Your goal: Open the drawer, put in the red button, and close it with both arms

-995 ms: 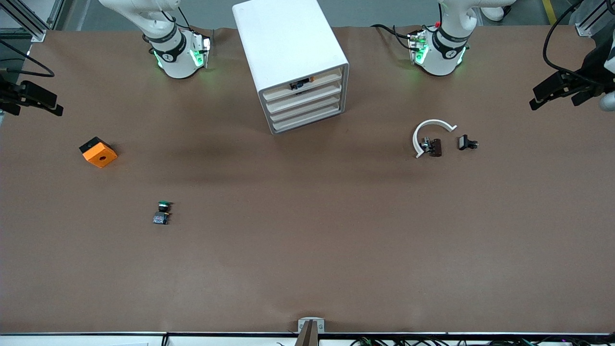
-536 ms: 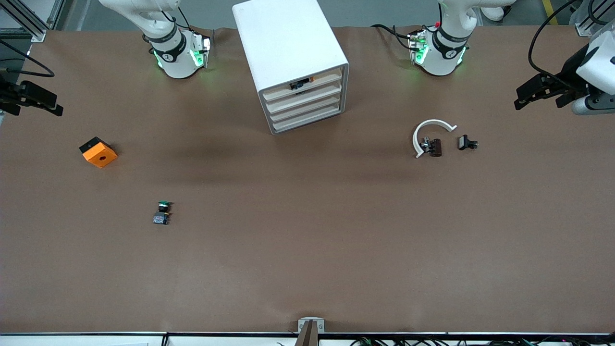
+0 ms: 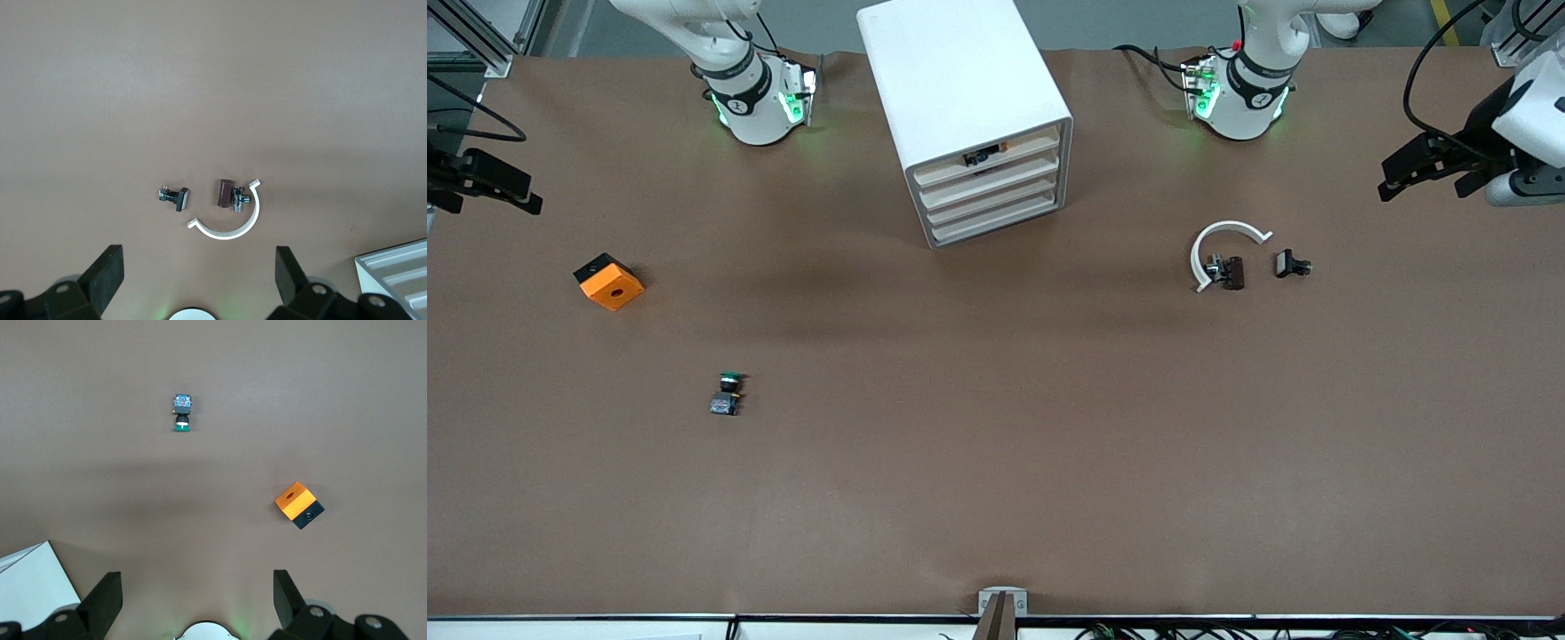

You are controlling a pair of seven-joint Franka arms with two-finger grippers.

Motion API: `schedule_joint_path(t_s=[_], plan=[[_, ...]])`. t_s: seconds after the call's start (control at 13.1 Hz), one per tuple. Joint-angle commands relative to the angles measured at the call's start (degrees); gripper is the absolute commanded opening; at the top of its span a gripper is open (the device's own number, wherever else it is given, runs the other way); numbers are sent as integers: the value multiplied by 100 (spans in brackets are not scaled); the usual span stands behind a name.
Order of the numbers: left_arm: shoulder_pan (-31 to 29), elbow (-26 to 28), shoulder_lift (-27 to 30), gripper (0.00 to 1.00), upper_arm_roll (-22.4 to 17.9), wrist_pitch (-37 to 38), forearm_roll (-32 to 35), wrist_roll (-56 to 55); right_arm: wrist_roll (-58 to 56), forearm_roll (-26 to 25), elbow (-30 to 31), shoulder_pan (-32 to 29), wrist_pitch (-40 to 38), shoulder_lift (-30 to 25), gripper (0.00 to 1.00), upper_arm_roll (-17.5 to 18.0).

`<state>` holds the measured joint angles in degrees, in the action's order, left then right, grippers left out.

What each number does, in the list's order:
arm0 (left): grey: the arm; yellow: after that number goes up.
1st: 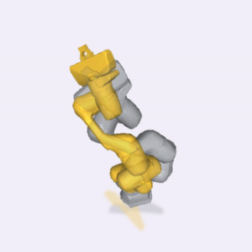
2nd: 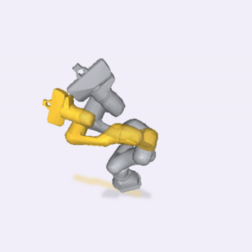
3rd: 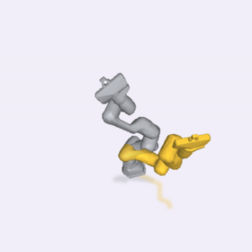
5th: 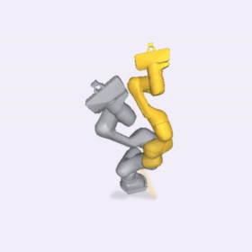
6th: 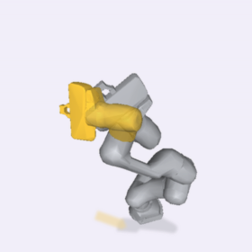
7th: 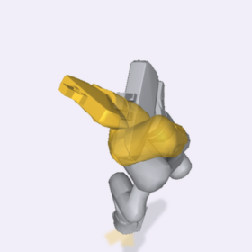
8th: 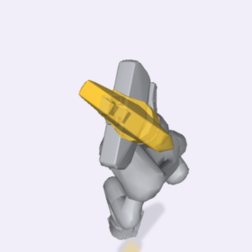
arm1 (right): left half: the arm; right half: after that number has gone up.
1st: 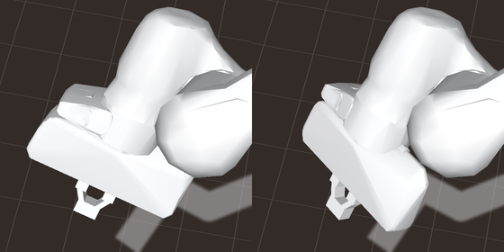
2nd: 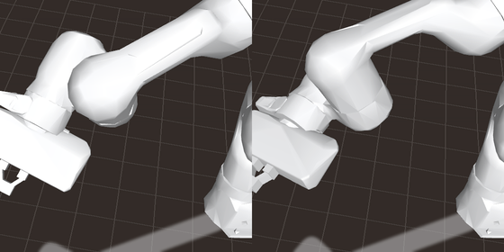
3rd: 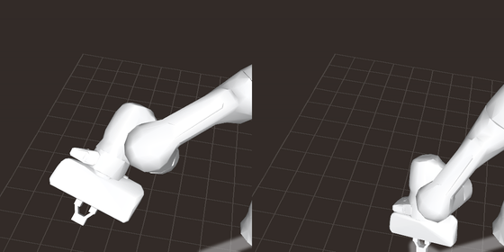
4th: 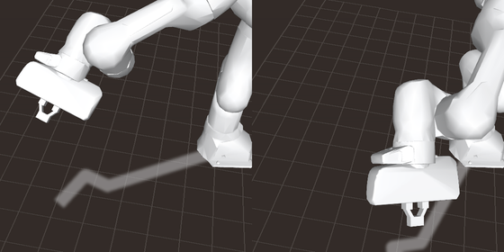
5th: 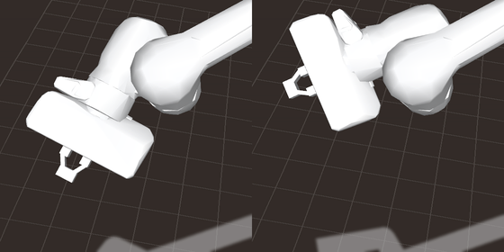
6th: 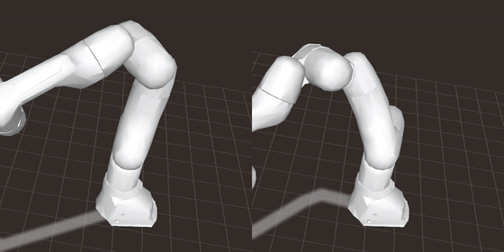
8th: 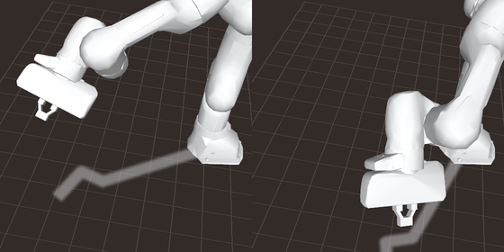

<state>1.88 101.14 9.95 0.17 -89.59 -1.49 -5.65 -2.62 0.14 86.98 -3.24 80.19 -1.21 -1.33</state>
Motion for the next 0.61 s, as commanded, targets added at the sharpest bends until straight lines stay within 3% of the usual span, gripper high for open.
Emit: schedule_joint_path(t_s=[0.0, 0.54], plan=[[-56, -49, 77, 100, -17, -50, 122, 38, -63, -76, -84, -54, -30, 16, 100, 54], [-56, -375, -160, 100, -25, -15, 272, 3, -63, -76, -84, -45, -21, 25, 100, 54]])
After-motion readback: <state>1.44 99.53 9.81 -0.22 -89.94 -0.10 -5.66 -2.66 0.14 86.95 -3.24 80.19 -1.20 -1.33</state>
